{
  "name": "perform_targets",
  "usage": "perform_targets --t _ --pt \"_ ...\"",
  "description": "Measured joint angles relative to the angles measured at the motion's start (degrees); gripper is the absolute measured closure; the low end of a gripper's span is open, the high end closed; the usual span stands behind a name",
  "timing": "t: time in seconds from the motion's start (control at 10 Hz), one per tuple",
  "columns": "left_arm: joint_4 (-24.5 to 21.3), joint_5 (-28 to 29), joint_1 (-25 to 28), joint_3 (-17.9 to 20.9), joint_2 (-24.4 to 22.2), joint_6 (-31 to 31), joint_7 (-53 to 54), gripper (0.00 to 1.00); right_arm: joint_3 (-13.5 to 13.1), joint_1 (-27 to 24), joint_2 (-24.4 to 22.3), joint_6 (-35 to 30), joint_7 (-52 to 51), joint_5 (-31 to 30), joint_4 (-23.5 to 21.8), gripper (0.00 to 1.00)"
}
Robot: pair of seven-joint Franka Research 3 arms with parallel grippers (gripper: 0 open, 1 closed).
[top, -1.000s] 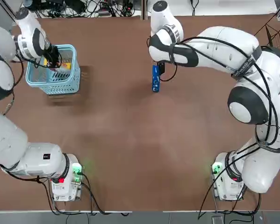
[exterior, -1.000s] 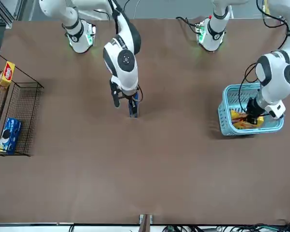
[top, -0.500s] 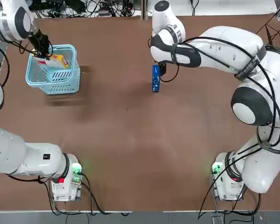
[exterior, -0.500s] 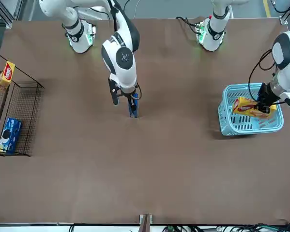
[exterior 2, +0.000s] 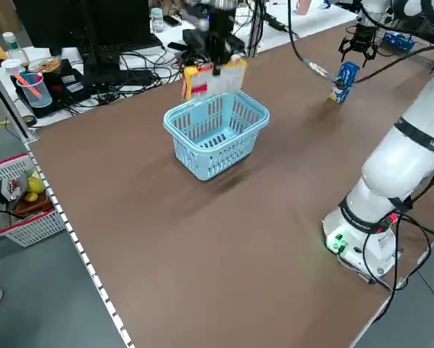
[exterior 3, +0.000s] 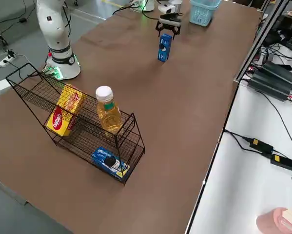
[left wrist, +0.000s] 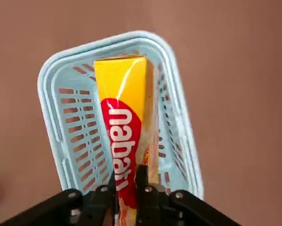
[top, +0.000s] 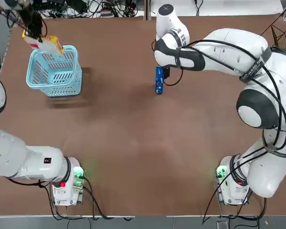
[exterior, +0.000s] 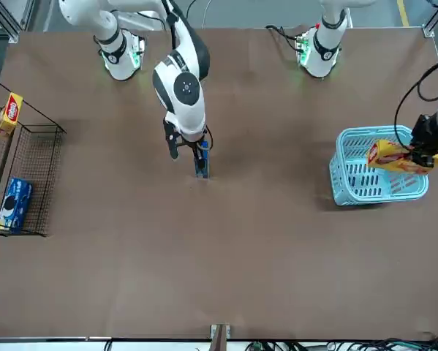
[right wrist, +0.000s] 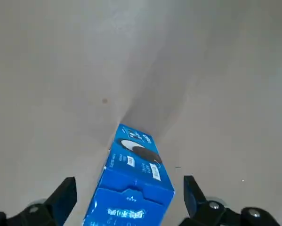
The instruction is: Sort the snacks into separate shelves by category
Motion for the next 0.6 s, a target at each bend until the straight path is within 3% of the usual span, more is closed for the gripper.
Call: perform_targets --t 0.2,0.6 --pt "5.77 0.00 -1.09 -3.67 3.47 -3.37 -1.22 0.83 -0.03 0.16 0.01 0.70 0.00 0.00 -0.14 0.00" --pt "6.68 0.00 -1.07 -7.72 5.41 -3.79 -4.71 0.83 -0.08 0.21 0.53 1.98 0.00 0.00 -0.59 0.00"
